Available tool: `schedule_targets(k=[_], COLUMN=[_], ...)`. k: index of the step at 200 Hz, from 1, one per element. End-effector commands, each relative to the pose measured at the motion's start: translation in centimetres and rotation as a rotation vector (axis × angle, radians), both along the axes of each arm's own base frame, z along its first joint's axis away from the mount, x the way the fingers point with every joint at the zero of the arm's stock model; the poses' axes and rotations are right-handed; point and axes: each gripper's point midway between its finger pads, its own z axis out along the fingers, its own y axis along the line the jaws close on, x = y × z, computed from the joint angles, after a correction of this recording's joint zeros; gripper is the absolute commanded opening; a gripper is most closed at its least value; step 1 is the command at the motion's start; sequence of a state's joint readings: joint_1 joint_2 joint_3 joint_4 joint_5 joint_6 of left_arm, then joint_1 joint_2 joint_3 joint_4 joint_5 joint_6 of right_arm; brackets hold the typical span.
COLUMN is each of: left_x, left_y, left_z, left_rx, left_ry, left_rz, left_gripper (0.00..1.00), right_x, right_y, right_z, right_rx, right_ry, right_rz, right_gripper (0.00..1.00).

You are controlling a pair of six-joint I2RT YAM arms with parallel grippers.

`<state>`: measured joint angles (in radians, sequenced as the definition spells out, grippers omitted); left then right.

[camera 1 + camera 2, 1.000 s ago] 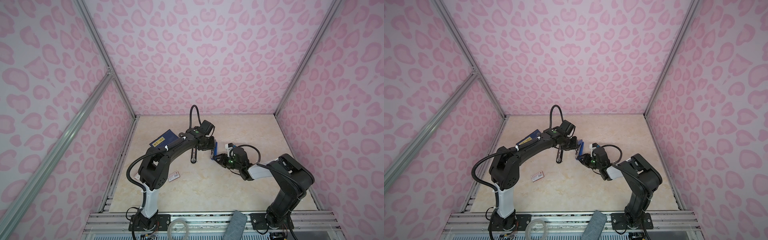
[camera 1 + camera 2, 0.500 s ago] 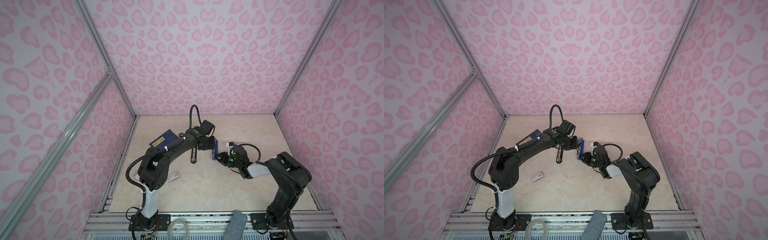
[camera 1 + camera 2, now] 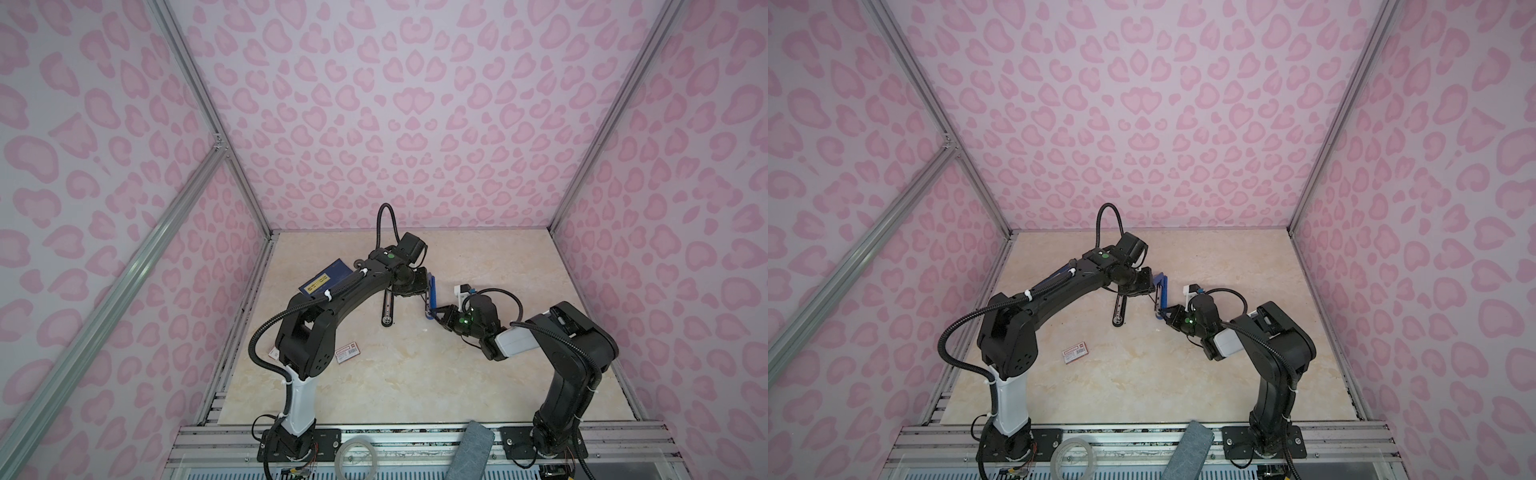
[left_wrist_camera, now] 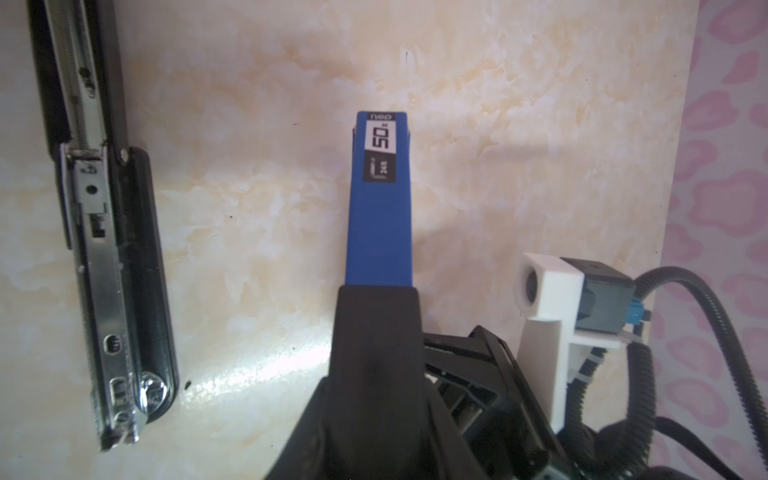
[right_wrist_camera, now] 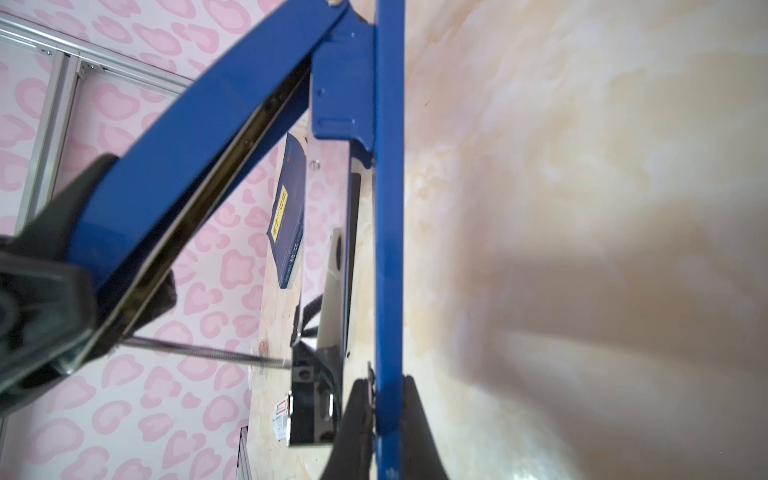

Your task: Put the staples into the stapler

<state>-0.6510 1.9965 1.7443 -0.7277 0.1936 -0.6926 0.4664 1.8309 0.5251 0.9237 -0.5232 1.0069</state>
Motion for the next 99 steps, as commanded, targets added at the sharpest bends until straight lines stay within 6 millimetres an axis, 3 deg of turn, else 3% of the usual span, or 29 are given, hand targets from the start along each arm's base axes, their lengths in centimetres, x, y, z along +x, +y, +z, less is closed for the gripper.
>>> schedule_targets(k=[1, 42, 99], left_x=[2.2, 4.4, 7.6], left_y=[-0.3, 0.3, 1.1], left_z=[1.8, 1.9, 0.0], left_rx=[-0.023, 0.005, 0.043], left_ry=[-0.073, -0.081, -0.056], left_rz=[-0.010, -0.009, -0.010], left_gripper=[0.03, 0.03, 0.03], right_x=[-3.2, -6.5, -9.6], right_y=[0.5, 0.1, -0.3], right_z=[-1.5, -2.0, -2.5], right_rx=[0.007, 0.037, 0.014], right_ry=[0.040, 0.084, 0.134], right_rz=[0.117, 0.200, 0.301], right_gripper=[0.00, 0.00, 0.00])
